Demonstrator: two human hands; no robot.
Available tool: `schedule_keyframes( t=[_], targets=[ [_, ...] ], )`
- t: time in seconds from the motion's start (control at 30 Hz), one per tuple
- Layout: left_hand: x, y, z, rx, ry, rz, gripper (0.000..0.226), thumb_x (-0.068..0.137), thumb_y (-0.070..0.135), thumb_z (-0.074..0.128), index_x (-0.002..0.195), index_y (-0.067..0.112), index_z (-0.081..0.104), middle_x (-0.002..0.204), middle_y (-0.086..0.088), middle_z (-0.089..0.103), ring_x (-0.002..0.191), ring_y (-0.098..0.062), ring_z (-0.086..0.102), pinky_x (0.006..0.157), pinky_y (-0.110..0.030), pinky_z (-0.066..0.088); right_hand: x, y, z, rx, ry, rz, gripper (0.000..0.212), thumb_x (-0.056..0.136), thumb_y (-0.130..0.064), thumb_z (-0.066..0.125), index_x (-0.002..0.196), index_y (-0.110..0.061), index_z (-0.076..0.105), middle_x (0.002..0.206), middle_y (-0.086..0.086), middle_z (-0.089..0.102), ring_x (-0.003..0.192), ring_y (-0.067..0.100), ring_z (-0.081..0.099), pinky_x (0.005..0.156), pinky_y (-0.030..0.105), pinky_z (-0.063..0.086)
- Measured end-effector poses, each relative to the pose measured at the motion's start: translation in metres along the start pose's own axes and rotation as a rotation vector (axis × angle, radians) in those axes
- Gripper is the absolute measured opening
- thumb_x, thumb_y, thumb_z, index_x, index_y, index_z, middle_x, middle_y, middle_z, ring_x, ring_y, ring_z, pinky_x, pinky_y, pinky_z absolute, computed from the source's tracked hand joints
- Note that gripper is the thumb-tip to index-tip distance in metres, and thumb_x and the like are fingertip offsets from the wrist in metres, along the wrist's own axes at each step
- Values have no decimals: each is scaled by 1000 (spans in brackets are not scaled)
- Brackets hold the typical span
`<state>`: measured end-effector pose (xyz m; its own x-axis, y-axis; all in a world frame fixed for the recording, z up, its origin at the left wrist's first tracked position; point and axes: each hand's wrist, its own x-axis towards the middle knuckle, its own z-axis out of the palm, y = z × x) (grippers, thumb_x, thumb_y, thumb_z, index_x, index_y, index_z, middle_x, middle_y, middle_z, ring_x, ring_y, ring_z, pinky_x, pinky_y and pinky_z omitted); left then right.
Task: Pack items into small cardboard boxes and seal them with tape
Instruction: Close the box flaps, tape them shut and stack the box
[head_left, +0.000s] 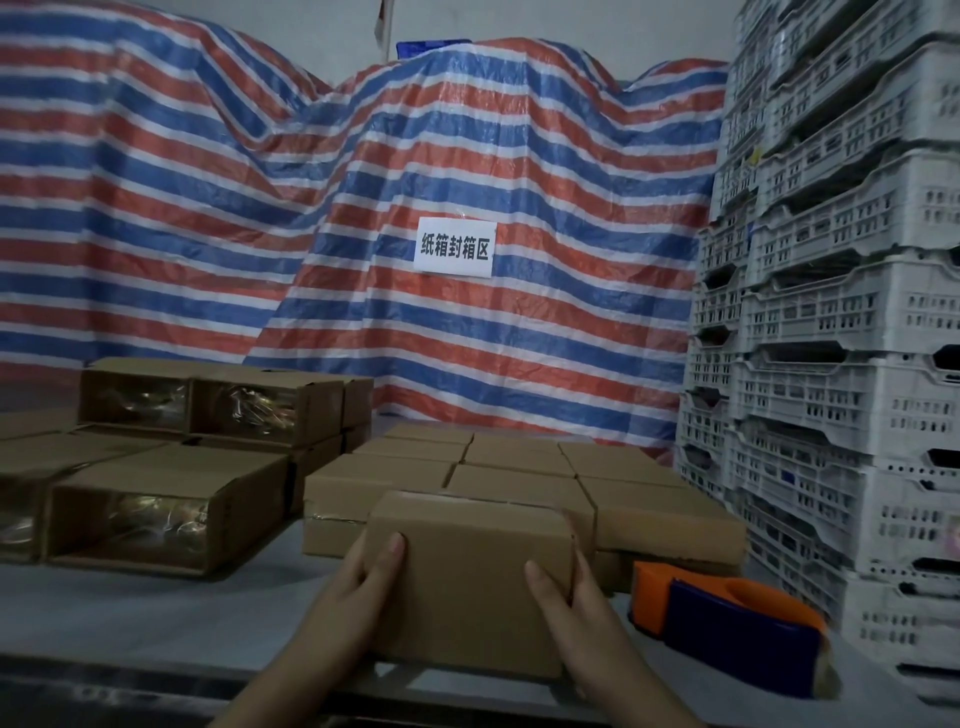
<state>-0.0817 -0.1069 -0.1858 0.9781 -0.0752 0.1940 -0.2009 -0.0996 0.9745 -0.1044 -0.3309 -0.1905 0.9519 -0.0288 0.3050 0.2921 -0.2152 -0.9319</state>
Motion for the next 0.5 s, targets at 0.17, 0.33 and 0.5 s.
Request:
schedule_keyframes(
  t=[0.17, 0.33, 0.5],
  targets=[
    [-3, 3, 3, -20, 24, 48, 63, 74, 72, 39, 133, 49, 37, 114, 14, 53, 98, -8, 49, 87, -33, 38, -4, 1, -2, -50, -6, 48, 72, 59, -77, 61, 122, -65, 29, 118, -31, 56, 104, -11, 56, 76, 6, 47],
    [-1, 5, -5, 5, 51, 67, 96, 74, 69, 50, 155, 43, 6, 158, 0, 29, 136, -24, 39, 108, -45, 32, -8, -5, -3, -90, -19, 62, 68, 70, -68, 57, 128, -57, 23, 113, -34, 51, 98, -14, 51, 66, 3, 45],
    [2, 5, -7, -36, -16, 120, 78, 73, 69, 53, 145, 53, 26, 151, 3, 38, 131, -20, 42, 110, -46, 35, -10, -4, -2, -137, -26, 29, 57, 73, -67, 54, 123, -63, 26, 116, -35, 47, 99, -15, 48, 65, -1, 43]
  ],
)
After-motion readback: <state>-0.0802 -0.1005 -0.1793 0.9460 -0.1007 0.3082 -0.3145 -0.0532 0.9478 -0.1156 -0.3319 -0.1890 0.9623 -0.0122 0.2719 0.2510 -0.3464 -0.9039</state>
